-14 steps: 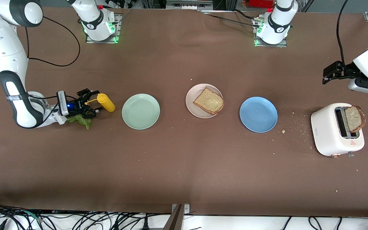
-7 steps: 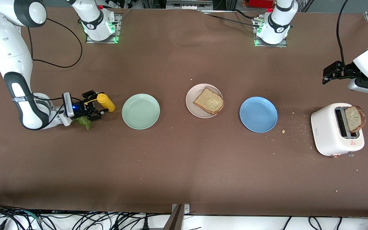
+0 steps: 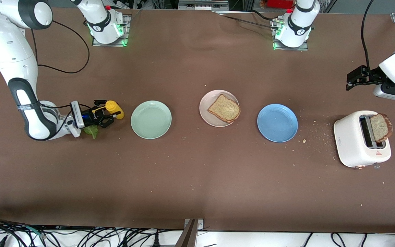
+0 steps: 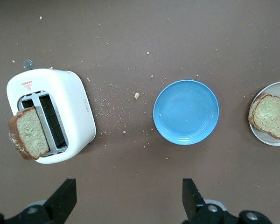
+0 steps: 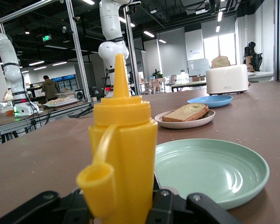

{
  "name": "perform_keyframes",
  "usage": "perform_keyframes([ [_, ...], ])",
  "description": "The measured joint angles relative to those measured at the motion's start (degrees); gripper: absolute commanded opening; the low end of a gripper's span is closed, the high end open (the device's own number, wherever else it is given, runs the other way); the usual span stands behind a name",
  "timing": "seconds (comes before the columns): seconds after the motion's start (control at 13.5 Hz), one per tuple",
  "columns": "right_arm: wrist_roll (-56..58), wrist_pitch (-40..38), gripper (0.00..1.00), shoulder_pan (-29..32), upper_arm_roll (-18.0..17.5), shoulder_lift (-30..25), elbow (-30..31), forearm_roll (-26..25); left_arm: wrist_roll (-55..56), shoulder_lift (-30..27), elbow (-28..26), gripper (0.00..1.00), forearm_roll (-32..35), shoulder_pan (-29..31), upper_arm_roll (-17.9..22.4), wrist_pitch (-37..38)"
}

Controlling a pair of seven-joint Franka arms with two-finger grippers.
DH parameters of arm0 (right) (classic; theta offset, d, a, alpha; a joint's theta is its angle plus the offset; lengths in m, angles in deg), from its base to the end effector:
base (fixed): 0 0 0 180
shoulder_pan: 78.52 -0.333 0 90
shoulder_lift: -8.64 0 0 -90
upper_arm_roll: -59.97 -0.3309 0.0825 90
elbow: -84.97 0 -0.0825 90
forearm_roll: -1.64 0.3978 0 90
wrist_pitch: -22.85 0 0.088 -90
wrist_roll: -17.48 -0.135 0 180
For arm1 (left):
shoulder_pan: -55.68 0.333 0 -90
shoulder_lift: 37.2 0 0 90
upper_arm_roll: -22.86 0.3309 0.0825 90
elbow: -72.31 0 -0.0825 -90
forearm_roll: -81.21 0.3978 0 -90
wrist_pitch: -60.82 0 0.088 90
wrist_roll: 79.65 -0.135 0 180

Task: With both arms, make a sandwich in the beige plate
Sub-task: 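Close the right gripper on the yellow mustard bottle, then lift the mustard bottle with the right gripper over the beige plate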

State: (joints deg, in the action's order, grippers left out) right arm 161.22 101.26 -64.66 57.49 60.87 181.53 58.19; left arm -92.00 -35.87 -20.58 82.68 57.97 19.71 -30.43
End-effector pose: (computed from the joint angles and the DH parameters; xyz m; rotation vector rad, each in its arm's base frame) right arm 0.5647 0.0133 0.0843 -1.0652 -1.3369 -0.7696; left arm 0.5738 -0.0049 0.5756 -3.1005 0.3610 0.0843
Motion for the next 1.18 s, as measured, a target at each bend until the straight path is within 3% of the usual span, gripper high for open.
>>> perform_keyframes([
  [0.3, -12.98, -0.44, 0.0, -0.31, -0.01, -2.42, -4.64, -1.21, 0.0, 0.0, 0.0, 1.0, 0.0, 0.0, 0.0, 0.0],
  [0.59, -36.56, -1.37, 0.0, -3.6, -0.38, -10.12, -10.64, -6.45, 0.0, 0.0, 0.0, 1.0, 0.0, -0.01, 0.0, 0.0],
  [0.89, -60.42, -1.43, 0.0, -13.69, -0.73, -17.88, -20.01, -14.54, 0.0, 0.0, 0.0, 1.0, 0.0, -0.01, 0.0, 0.0],
  [1.18, -79.73, -0.94, 0.0, -27.74, -0.83, -18.75, -28.99, -23.73, 0.0, 0.0, 0.01, 1.0, 0.0, -0.01, 0.01, 0.0],
])
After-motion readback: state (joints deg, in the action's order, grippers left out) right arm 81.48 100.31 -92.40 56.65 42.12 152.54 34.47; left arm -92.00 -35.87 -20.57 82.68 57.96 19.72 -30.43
